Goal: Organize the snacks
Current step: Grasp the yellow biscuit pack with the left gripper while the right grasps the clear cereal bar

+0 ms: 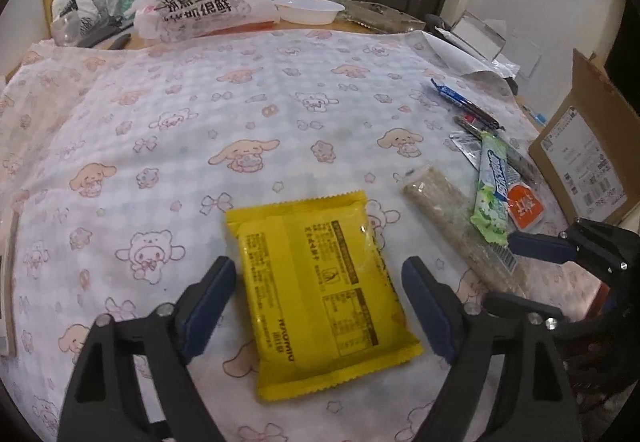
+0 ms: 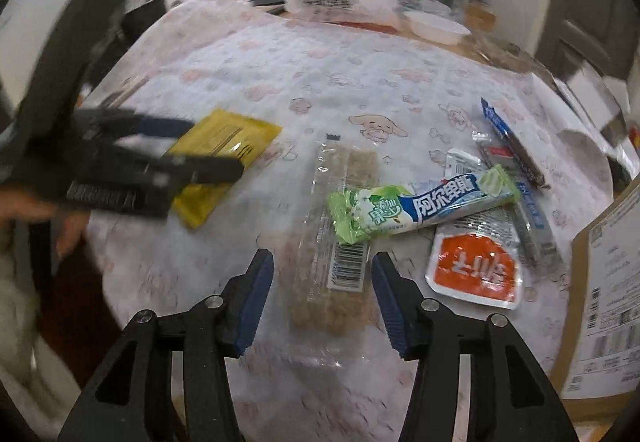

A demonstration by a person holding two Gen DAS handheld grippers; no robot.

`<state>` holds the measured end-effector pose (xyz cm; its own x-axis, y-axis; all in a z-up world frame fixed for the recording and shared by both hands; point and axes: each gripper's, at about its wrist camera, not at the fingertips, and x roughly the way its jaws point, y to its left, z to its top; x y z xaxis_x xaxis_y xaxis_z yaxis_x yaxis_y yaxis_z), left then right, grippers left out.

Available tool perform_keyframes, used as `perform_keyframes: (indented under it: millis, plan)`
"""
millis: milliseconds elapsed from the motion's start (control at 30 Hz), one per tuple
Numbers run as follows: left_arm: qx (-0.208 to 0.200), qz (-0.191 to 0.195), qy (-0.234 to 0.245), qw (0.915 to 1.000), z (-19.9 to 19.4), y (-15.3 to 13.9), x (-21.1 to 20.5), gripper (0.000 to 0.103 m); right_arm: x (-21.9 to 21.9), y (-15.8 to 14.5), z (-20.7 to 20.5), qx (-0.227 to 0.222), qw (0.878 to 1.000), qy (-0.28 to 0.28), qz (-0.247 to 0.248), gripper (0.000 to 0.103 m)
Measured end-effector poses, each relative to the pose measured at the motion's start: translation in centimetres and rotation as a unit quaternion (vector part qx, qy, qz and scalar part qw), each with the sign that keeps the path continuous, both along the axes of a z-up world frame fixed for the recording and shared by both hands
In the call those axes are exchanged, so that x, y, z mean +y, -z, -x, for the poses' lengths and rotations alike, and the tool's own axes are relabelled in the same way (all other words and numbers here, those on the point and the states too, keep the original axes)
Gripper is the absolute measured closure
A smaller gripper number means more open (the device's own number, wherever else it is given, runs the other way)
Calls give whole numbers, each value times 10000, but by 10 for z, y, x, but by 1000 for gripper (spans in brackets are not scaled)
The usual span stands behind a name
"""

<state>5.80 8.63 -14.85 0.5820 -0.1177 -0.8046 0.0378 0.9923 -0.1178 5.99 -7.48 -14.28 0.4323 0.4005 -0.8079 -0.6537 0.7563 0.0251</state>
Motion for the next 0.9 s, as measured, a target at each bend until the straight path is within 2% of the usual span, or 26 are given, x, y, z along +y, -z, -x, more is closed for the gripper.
perform_keyframes:
  millis: [200,233,267,300,467,667,900]
  plan:
    - [-138,-379,-89,9991,3,4,-11,21,7,6,-7,-324,9988,337,142,56]
    - [-158,-422,-98,9989,3,4,-11,26,6,6,-8,-270,9990,335,82,56]
    - [-192,-482,-106,9986,3,3,-11,31,5,6,-9,-235,9992,332,21,62]
    - [-200,-490,-106,9985,3,3,-10,31,6,5,-9,-261,9992,299,32,66]
    - [-239,-427,-155,9987,4,2,-2,33,13,4,-5,-245,9996,153,-10,66]
    - [-390,-337,-459,9976,12,-10,24,33,27,-2,-1,75,9990,-225,-366,66]
    - [-657,-220,-712,9950,29,-34,54,33,44,-28,9,-159,9971,-470,-580,66]
